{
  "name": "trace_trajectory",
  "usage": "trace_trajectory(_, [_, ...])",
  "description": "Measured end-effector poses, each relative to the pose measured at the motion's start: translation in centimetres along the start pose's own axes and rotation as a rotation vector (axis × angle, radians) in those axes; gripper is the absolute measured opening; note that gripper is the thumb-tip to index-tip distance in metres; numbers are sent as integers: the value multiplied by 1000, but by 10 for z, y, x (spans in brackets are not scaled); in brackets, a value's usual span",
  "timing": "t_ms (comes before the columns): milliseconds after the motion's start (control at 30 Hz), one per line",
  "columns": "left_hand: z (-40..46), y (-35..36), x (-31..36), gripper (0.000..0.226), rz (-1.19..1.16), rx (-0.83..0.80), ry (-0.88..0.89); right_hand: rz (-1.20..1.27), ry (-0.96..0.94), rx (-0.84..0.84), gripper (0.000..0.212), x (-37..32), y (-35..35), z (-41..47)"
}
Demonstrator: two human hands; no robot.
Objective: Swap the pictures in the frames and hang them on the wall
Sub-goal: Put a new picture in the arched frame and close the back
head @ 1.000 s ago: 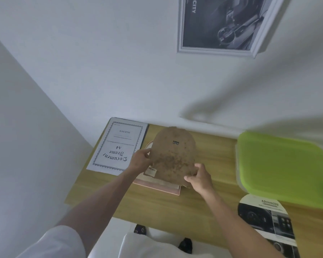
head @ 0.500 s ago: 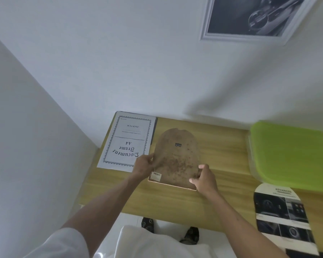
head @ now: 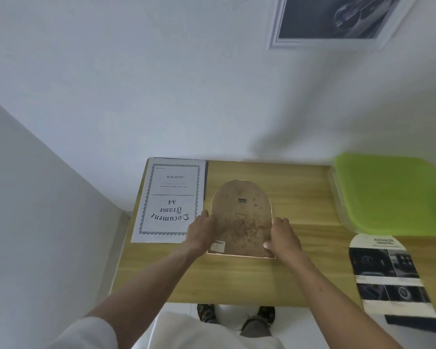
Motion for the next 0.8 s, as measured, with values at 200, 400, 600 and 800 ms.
trace_trajectory(200, [30, -23, 17, 92, 423, -26, 121, -462, -79, -74, 143, -23, -25, 22])
trace_trajectory(400, [61, -26, 22, 100, 550, -174, 144, -672, -125, -207, 165, -37, -40, 49])
trace_trajectory(600, [74, -38, 23, 91, 552, -253, 219, -722, -154, -304, 168, -42, -45, 62])
trace_trajectory(800, [82, -44, 23, 102, 588, -348, 210, -680, -166, -353, 165, -42, -48, 67])
Point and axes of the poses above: each hand's wrist, its own z-axis towards the middle knuckle, its own y-axis out of the palm, x = y × z, the point moved 1 cm from there along z, towards the middle knuckle, and after that the axes turned 14 degrees about -x, right-handed, at the moved point
